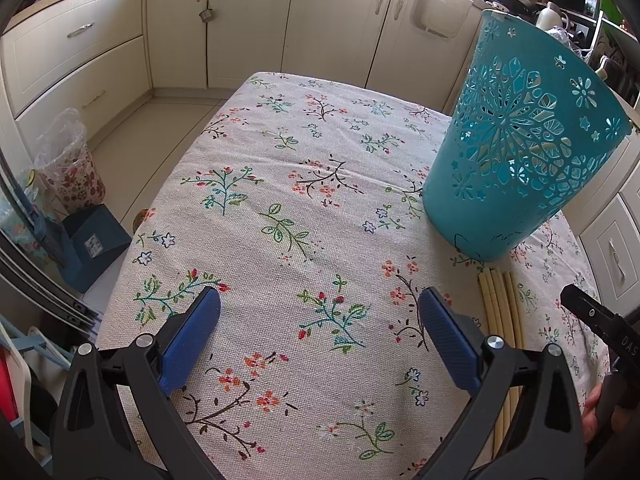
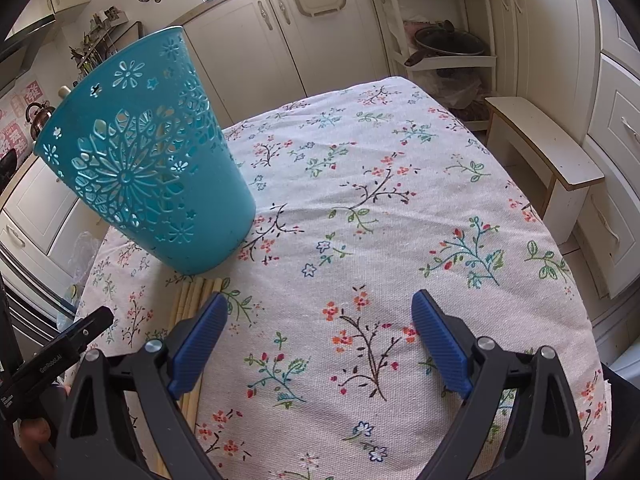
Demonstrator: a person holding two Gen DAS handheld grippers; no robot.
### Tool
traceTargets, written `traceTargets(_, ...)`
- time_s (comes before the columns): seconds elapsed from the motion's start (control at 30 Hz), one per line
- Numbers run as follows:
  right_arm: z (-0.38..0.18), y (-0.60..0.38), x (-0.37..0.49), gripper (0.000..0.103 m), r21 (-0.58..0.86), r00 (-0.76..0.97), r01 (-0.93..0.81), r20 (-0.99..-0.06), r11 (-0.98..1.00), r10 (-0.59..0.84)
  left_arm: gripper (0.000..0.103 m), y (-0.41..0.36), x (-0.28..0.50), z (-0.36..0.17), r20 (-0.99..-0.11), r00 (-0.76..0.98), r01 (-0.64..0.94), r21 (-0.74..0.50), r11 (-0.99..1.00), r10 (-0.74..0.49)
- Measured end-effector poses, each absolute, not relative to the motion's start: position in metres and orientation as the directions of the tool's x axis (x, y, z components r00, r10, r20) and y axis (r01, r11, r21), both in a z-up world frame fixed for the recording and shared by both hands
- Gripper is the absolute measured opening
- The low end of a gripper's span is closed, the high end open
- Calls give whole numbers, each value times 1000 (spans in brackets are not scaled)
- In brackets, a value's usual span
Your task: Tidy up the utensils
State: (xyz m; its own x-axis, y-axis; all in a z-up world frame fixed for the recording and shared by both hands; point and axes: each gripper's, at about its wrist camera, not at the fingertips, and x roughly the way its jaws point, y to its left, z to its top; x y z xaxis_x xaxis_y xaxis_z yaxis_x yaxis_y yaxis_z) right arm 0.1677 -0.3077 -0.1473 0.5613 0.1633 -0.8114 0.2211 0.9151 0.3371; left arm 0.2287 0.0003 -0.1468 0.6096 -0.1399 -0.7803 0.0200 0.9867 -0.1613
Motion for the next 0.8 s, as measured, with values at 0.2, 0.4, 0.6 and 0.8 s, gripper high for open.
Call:
traceTargets(0.2, -148, -306, 168, 90, 332, 558, 217, -814, 918, 163, 96, 0, 229, -147, -778, 611, 20, -167, 986, -145)
traceTargets(0.4, -148, -304, 169, 91, 326, 552, 215, -818, 921, 160, 96, -6, 230, -148, -794, 600, 21, -113, 993, -103)
traceTargets(0.6, -149, -302, 170, 93, 317, 546, 212, -823, 924, 156, 96, -6, 230, -148, -794, 598, 28, -116, 993, -109)
traceTargets(0.8, -149, -301, 171, 93, 312, 545, 214, -824, 926, 152, 96, -4, 230, -147, -790, 602, 28, -128, 991, -119)
